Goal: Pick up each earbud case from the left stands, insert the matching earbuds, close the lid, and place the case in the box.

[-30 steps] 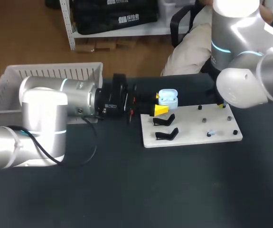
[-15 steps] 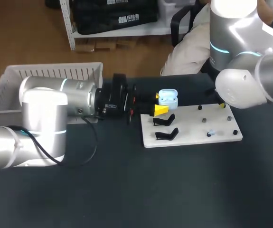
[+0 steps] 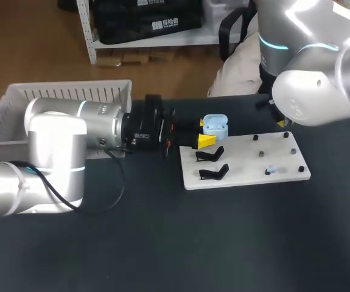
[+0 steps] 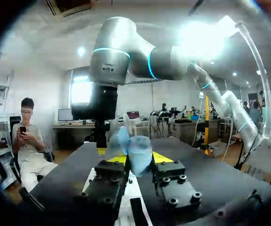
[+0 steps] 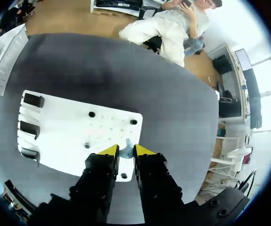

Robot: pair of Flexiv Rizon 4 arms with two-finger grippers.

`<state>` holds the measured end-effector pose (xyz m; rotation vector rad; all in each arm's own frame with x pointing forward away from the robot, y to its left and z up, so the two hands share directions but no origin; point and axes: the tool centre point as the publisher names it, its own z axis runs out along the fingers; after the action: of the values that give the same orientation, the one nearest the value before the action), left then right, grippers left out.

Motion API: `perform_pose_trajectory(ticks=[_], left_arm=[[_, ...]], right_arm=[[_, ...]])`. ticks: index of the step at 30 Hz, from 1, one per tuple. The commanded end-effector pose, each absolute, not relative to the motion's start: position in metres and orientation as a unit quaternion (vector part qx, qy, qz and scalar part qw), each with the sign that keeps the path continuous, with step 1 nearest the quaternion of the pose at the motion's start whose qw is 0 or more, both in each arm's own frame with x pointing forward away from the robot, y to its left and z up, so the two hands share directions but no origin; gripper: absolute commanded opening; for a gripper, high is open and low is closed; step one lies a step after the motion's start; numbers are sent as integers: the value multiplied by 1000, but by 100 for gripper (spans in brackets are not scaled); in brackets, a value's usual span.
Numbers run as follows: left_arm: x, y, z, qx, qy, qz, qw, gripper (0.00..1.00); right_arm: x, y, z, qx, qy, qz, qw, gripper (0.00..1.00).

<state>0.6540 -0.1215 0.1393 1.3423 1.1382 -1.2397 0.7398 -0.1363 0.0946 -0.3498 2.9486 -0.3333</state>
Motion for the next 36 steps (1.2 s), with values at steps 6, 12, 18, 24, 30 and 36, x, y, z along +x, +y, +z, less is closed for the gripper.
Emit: perform_pose_trajectory(ticks=[6,12,18,24,30,36], left_arm=[[653,-121,139,548,465,-506,477,0],[653,-121,139,548,465,-506,477,0],[653,-121,139,548,465,-506,477,0],[653,-121,139,548,465,-506,477,0],[653,-121,139,548,465,-506,477,0],[653,-121,139,548,465,-506,477,0]], right_arm=[[667,-94,179,-62,990,-102,72,0],[645,-56,204,-49,991,-105,61,0],[625,-17,223,-43,992,-102,53,0],[612,13,232,-53,993,-89,53,0],[612,13,232,-53,993,-89,53,0],[612,13,232,-53,993,-89,53,0]])
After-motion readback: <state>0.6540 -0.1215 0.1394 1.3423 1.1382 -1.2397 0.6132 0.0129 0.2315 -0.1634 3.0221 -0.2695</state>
